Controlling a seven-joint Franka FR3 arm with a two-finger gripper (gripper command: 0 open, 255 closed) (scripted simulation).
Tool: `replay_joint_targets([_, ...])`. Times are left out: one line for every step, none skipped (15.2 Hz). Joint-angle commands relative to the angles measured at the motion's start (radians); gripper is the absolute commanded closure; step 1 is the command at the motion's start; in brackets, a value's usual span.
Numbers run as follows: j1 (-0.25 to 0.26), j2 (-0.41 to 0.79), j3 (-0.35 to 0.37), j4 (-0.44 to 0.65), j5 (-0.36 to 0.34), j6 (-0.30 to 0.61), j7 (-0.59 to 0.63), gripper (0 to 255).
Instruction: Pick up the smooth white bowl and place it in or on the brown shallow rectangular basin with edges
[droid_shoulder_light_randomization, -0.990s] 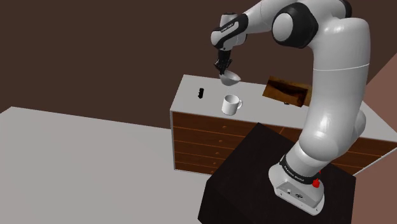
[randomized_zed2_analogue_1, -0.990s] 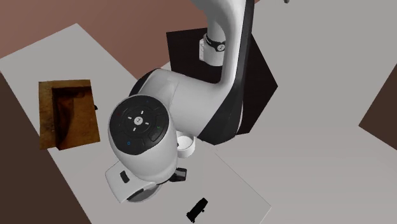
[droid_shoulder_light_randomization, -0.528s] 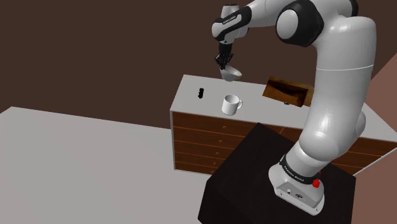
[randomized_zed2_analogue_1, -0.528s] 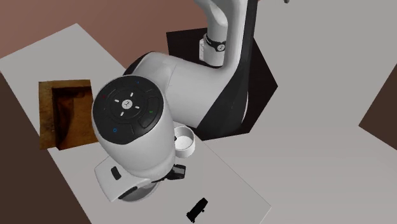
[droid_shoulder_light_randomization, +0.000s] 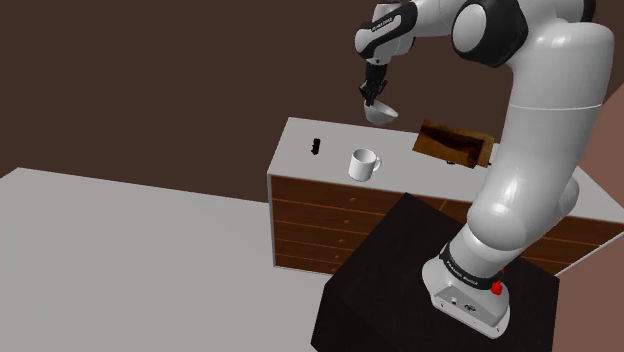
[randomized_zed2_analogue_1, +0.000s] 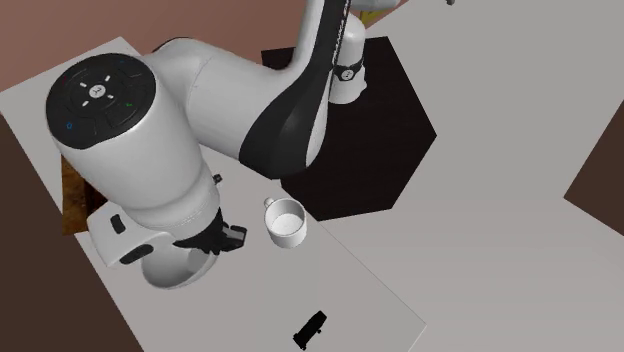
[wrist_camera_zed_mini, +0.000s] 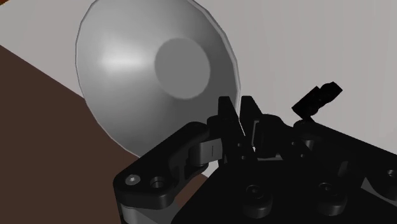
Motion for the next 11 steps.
replay_joint_targets([-0.023,-0.023,-0.012,-0.034,0.0,0.013,-0.038,255])
replay_joint_targets([-0.036,-0.031,-0.019,-0.043,0.001,0.015,-0.059,255])
replay_joint_targets([-0.049,-0.038,-0.025,-0.051,0.002,0.017,-0.08,255])
replay_joint_targets([-0.063,-0.045,-0.032,-0.057,0.003,0.019,-0.101,255])
replay_joint_targets([-0.077,-0.05,-0.039,-0.063,0.005,0.02,-0.123,255])
replay_joint_targets([-0.091,-0.055,-0.045,-0.067,0.007,0.02,-0.144,255])
replay_joint_targets([-0.105,-0.059,-0.052,-0.07,0.01,0.021,-0.166,255])
replay_joint_targets([-0.119,-0.061,-0.058,-0.071,0.012,0.02,-0.189,255])
replay_joint_targets([-0.134,-0.063,-0.065,-0.072,0.015,0.02,-0.211,255])
replay_joint_targets([-0.149,-0.065,-0.071,-0.071,0.018,0.019,-0.234,255])
replay_joint_targets([-0.164,-0.065,-0.078,-0.069,0.022,0.017,-0.257,255])
